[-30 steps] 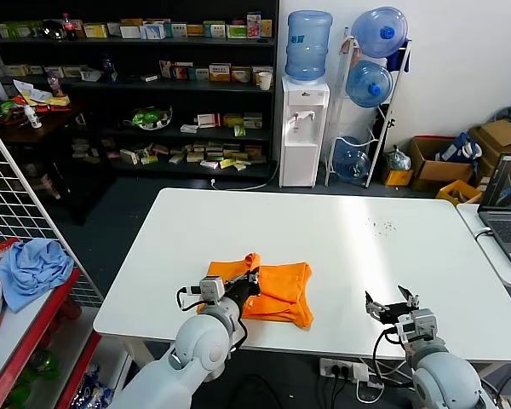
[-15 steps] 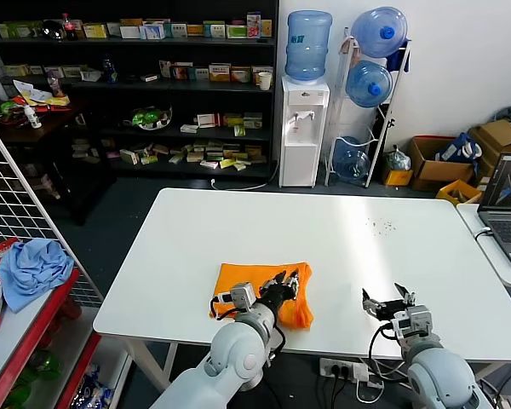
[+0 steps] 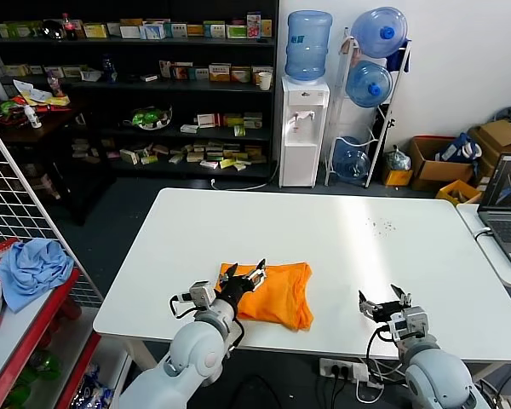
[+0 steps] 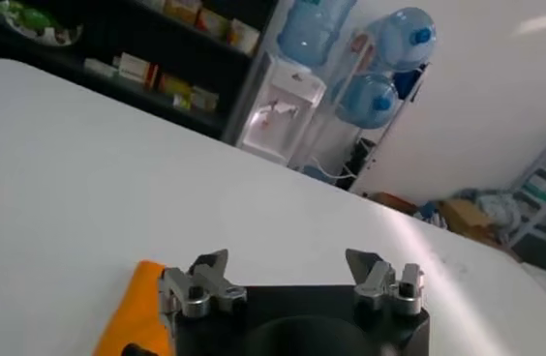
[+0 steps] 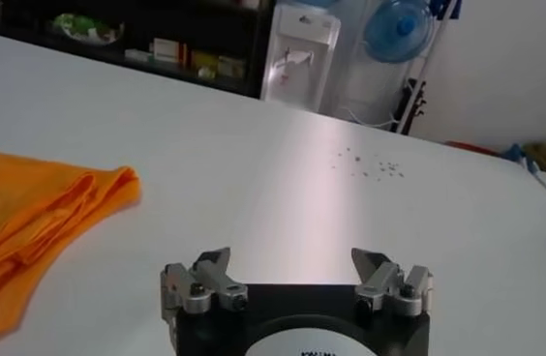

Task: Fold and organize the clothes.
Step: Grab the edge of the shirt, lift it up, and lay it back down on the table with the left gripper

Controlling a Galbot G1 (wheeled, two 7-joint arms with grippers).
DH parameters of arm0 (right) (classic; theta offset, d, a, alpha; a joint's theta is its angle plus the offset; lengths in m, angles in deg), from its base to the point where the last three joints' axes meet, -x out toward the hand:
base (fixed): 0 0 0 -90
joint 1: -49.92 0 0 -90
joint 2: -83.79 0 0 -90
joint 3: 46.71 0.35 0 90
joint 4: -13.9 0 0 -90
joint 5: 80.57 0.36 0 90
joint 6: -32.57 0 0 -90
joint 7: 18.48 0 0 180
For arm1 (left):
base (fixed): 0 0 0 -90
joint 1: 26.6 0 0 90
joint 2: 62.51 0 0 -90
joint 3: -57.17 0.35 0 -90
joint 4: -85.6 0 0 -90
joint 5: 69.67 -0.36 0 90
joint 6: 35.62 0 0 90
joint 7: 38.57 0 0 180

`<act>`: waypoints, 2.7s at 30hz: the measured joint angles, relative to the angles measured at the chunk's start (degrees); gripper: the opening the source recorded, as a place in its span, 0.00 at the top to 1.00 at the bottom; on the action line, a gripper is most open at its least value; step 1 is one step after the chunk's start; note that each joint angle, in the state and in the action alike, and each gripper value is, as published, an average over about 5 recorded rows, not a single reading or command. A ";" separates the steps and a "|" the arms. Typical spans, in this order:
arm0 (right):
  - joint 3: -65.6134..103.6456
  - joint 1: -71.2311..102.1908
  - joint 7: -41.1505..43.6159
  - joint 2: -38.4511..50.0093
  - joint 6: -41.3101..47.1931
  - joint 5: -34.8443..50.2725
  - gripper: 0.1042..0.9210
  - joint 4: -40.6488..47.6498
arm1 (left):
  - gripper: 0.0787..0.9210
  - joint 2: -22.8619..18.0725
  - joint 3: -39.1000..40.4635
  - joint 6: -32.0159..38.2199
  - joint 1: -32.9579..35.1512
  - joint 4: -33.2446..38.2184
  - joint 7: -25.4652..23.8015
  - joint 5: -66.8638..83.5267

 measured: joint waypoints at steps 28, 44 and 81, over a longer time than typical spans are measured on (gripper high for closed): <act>1.72 1.87 1.21 1.84 -0.67 0.80 0.12 0.04 | 0.12 7.78 -8.21 -9.29 1.18 -7.61 -17.42 2.58; 1.35 1.00 1.10 1.70 -0.23 1.78 0.12 0.05 | 0.15 5.04 -6.36 -9.80 0.06 -11.10 -20.43 0.56; -1.92 -2.40 0.22 0.70 0.69 1.83 0.12 0.33 | 0.94 12.75 -11.74 -9.41 2.10 -8.37 -17.23 -1.95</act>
